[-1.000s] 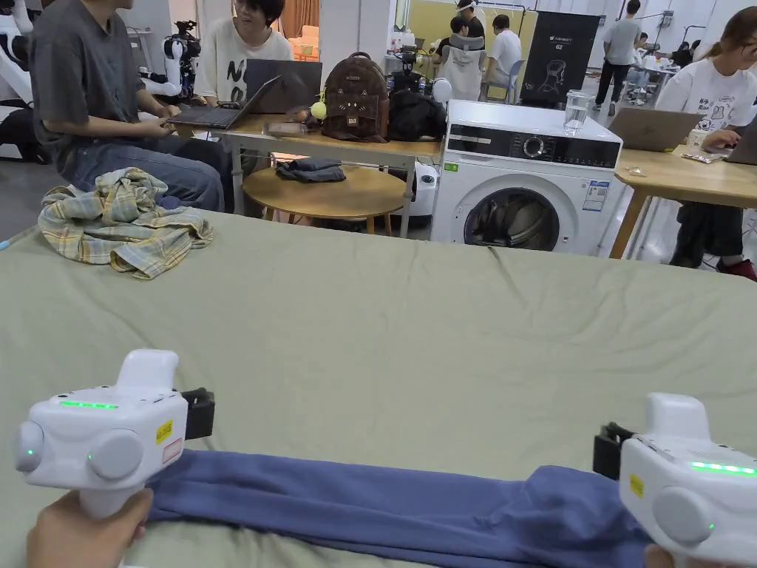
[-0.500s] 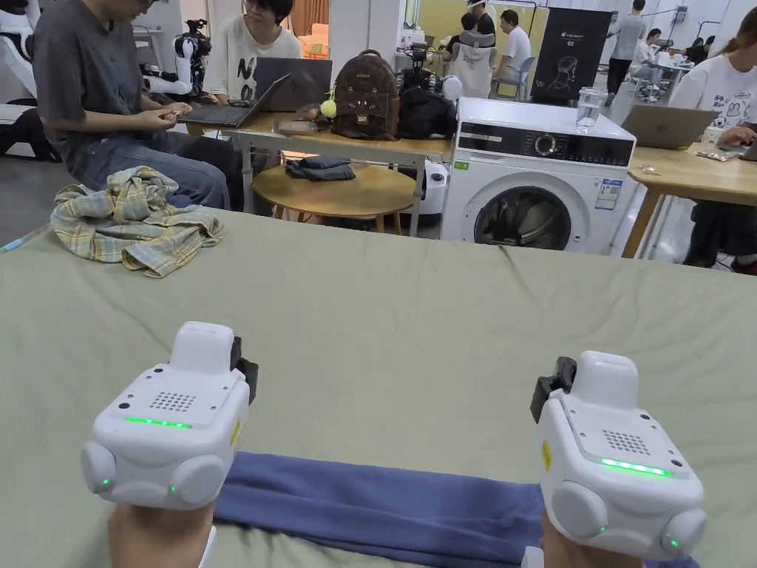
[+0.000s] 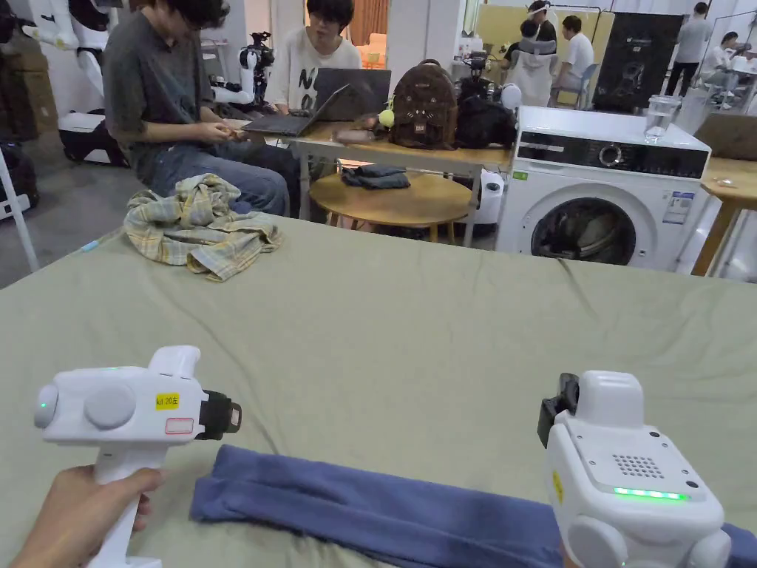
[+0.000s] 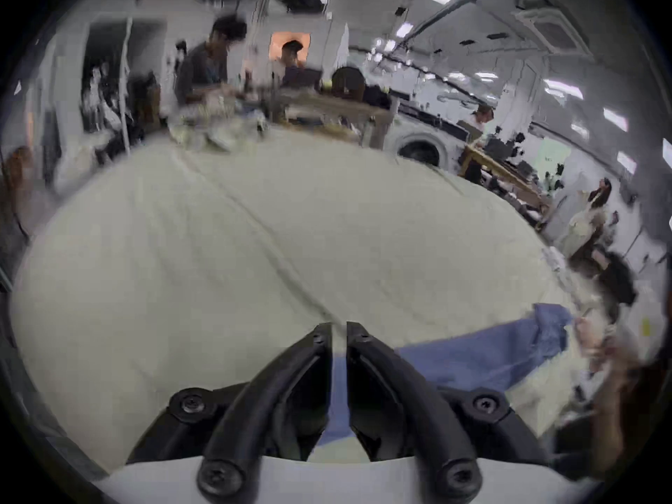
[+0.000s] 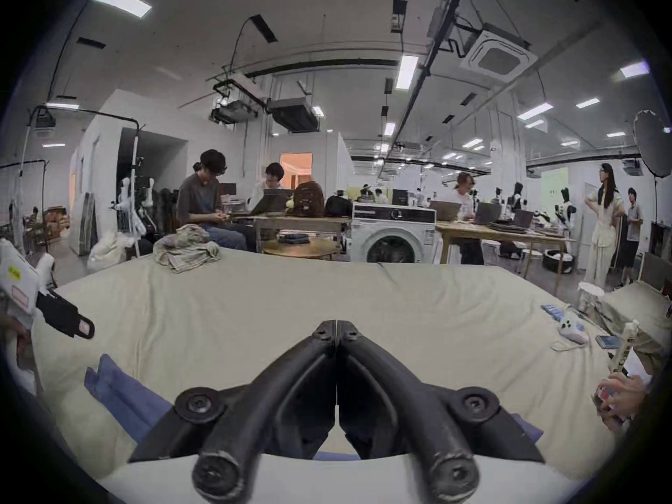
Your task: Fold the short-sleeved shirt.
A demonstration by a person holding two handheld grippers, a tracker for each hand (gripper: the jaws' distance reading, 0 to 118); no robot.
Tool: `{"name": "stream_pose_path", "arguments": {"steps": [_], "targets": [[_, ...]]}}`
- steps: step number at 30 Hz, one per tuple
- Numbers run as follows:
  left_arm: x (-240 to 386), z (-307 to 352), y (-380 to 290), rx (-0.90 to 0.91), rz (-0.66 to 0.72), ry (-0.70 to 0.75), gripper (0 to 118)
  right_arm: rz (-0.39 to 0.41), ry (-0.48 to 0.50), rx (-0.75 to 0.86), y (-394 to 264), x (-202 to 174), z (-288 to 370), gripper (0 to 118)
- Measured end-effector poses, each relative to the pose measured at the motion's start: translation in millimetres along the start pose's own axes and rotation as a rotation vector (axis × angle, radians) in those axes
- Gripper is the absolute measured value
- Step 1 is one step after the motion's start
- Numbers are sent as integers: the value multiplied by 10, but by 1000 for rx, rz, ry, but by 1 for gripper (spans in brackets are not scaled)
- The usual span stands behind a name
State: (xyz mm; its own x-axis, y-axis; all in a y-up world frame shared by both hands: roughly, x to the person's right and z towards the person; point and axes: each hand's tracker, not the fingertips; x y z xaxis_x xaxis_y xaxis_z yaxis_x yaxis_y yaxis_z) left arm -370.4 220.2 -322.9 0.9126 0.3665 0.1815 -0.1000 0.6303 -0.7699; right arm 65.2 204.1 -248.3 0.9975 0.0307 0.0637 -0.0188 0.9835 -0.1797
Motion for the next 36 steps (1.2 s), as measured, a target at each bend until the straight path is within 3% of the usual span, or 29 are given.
{"name": "stream_pose_path", "arguments": {"steps": [2,5,6,13,18,21,22,24,25,36], "targets": [[-245,-78,26,-71,68,-47,35,14,8,-12,-26,-68,-29,0],[-488,-211,32,-161,79,-78,63,23,25,-29,-78,-146,-69,0],[-576,-253,34,-194,85,-106,67,22,31,-37,-88,-161,-74,0],[-1160,-515,-110,-295,296,-294,68,45,51,-69,-161,-211,-92,0],[-1246,-640,-261,-175,435,-420,67,33,56,-79,-181,-187,-108,0],[-1162,-807,-320,-226,445,-510,63,29,57,-86,-194,-177,-117,0],[-1111,-827,-334,-234,432,-509,60,31,57,-89,-205,-174,-116,0],[-1048,-896,-346,-261,425,-492,26,34,57,-93,-213,-166,-118,0],[-1029,-927,-371,-304,438,-452,19,35,57,-94,-213,-163,-114,0],[-808,-367,-243,-168,371,-424,12,31,57,-106,-214,-121,-131,0]]}}
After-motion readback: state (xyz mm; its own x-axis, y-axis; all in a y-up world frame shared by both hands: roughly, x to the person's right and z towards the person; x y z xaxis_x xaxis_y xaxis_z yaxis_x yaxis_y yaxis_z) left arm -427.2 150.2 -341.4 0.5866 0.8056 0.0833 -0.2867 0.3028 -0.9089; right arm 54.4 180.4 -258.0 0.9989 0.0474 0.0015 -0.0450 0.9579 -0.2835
